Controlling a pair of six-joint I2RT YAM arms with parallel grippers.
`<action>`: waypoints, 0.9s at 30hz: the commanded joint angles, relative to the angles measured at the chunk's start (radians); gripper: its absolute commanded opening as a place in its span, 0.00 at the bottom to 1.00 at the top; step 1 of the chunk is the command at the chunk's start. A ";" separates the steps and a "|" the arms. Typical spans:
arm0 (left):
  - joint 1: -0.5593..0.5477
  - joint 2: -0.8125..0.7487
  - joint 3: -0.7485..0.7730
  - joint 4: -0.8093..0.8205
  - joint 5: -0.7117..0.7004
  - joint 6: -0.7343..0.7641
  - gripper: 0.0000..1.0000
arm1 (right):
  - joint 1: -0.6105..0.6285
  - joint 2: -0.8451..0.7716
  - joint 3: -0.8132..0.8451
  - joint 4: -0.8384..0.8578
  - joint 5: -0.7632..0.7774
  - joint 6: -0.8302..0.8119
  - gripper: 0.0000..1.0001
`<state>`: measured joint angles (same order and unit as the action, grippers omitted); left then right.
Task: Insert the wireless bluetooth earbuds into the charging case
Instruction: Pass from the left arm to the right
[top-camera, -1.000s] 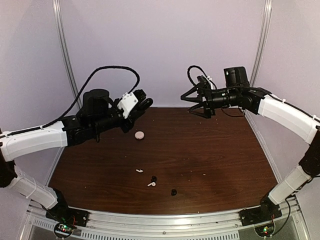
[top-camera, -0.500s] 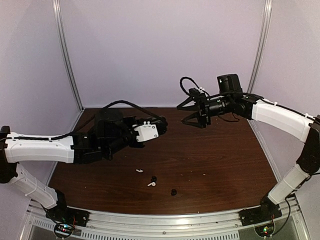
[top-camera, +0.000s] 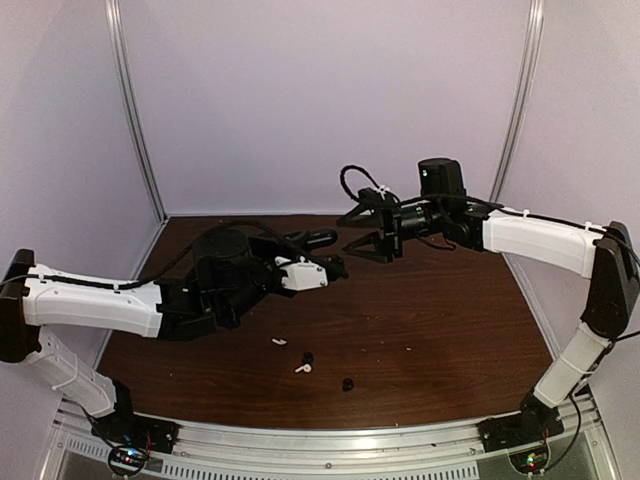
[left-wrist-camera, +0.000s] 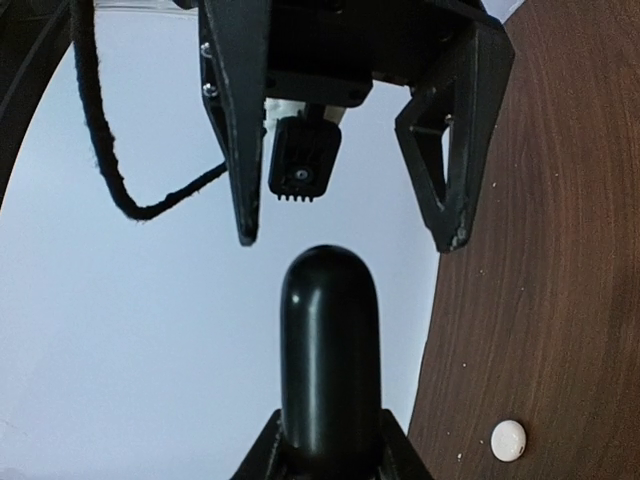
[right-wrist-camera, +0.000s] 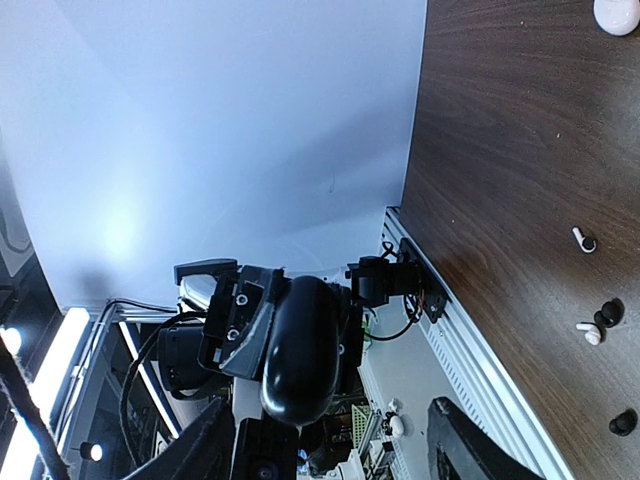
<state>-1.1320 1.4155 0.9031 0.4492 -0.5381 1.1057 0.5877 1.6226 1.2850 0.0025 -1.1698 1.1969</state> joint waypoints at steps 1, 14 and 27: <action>-0.008 0.025 0.006 0.106 -0.003 0.075 0.00 | 0.023 0.026 0.020 0.083 -0.028 0.047 0.65; -0.008 0.060 0.019 0.114 0.015 0.105 0.00 | 0.053 0.069 0.031 0.134 -0.030 0.109 0.49; -0.008 0.054 0.012 0.114 0.003 0.114 0.00 | 0.074 0.085 -0.004 0.262 -0.023 0.208 0.35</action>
<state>-1.1343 1.4723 0.9054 0.5232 -0.5400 1.2003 0.6453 1.6989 1.2881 0.1944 -1.1873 1.3838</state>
